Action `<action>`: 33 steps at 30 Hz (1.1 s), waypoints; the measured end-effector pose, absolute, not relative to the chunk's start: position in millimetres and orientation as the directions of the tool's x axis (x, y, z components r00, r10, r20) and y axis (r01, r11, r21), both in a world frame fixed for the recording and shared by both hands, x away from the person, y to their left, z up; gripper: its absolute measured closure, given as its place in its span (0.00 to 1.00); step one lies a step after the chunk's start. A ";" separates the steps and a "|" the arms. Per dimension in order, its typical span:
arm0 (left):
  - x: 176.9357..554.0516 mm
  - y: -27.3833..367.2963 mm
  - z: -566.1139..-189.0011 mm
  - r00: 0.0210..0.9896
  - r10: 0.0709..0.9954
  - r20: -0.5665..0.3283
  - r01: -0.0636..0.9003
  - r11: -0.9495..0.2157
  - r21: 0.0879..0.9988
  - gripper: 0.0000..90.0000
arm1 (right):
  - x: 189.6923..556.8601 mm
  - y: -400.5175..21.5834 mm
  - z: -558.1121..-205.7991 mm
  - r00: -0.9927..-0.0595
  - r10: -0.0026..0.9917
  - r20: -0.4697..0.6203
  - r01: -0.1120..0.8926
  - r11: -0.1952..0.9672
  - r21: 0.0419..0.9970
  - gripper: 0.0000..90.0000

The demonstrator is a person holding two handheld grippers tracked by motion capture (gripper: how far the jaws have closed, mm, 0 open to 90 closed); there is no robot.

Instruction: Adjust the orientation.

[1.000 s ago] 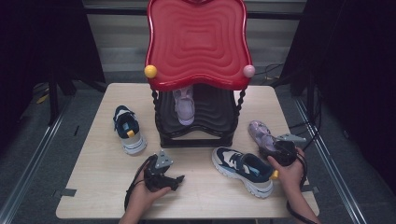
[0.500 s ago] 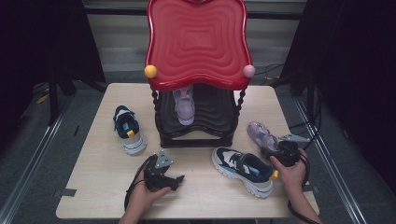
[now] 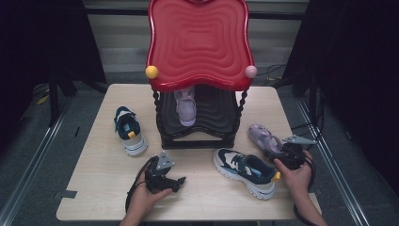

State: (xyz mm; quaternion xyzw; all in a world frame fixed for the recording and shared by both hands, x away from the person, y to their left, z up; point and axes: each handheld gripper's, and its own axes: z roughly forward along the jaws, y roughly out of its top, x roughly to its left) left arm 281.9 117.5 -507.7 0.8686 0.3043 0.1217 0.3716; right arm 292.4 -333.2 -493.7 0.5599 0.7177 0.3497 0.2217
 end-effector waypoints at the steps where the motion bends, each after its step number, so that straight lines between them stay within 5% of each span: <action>1: 281.9 117.5 -507.7 0.785 0.619 -0.015 0.438 -0.538 0.720 0.16 | 291.5 -333.1 -492.4 -0.276 0.958 0.075 0.649 0.128 0.750 0.41; 33: 281.9 117.5 -507.7 0.785 0.619 -0.014 0.438 -0.539 0.719 0.16 | 241.2 -335.4 -428.9 -0.398 0.916 0.056 0.569 0.199 0.798 0.41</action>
